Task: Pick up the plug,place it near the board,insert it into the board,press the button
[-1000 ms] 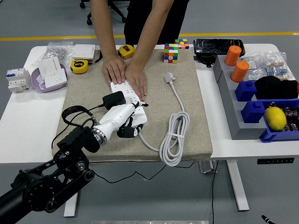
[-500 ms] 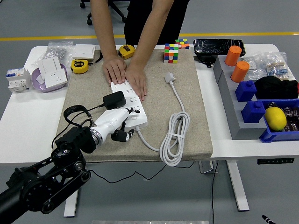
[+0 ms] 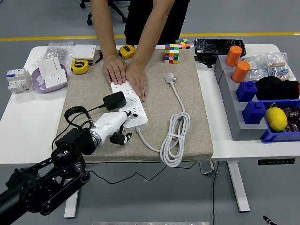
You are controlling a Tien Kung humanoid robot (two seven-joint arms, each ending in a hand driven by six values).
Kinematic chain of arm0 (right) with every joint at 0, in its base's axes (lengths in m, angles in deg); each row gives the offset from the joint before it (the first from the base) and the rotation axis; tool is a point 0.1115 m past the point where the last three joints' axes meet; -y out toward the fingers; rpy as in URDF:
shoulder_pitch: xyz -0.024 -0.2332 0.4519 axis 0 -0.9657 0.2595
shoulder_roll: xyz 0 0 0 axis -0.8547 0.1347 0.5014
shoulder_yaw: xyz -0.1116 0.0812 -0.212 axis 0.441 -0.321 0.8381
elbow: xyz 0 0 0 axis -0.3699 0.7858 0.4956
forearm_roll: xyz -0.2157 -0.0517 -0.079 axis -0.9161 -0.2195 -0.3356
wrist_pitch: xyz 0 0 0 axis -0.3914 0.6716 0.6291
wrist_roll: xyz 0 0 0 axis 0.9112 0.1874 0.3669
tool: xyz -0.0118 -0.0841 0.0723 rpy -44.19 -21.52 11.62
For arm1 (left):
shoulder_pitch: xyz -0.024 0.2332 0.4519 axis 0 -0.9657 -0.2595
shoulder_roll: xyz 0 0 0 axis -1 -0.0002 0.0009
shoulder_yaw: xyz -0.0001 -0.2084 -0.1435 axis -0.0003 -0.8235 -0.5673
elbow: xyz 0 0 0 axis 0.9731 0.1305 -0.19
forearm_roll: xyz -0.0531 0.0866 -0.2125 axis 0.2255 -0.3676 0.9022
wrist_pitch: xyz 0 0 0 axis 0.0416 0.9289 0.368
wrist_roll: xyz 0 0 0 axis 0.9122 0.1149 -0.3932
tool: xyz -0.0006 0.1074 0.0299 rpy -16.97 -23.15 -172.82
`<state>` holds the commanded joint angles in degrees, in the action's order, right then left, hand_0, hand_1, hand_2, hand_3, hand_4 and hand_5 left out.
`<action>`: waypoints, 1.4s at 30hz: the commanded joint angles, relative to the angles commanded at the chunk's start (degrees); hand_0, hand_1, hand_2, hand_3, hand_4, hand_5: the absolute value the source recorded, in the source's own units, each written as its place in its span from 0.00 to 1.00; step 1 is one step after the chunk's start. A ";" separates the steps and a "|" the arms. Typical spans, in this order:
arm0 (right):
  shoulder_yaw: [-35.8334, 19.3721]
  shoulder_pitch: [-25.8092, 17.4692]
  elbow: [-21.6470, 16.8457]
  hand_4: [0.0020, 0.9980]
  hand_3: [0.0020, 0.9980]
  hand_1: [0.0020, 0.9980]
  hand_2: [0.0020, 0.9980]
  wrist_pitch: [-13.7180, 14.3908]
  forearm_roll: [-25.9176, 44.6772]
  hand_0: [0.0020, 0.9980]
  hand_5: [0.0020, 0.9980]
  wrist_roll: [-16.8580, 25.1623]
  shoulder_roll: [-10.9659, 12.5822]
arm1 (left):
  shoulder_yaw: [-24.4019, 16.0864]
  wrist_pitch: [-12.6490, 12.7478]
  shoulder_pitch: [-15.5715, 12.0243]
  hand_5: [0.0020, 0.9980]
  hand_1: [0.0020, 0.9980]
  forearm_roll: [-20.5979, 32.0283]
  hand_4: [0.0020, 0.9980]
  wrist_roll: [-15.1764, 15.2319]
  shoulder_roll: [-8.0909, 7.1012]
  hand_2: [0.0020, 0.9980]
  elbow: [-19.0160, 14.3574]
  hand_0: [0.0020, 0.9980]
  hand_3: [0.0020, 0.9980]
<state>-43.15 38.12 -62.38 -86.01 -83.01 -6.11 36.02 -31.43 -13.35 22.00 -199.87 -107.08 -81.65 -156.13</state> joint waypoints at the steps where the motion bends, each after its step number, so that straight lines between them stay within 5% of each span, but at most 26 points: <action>1: 0.06 0.02 0.00 1.00 0.80 0.81 0.78 0.00 0.07 0.86 0.84 0.03 -0.01 | 0.04 -0.24 0.01 0.00 0.05 -0.05 0.57 -0.18 -0.02 0.15 0.02 0.13 0.86; 42: -0.12 -0.14 0.00 1.00 0.80 0.81 0.78 -0.07 -0.08 0.86 0.84 0.07 0.00 | -0.23 -1.36 -0.24 0.00 0.05 -1.68 0.58 -0.84 -0.52 0.15 -0.73 0.13 0.84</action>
<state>-43.26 37.99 -62.38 -86.08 -83.09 -6.04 36.02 -31.66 -14.71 21.77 -201.55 -107.92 -82.16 -156.87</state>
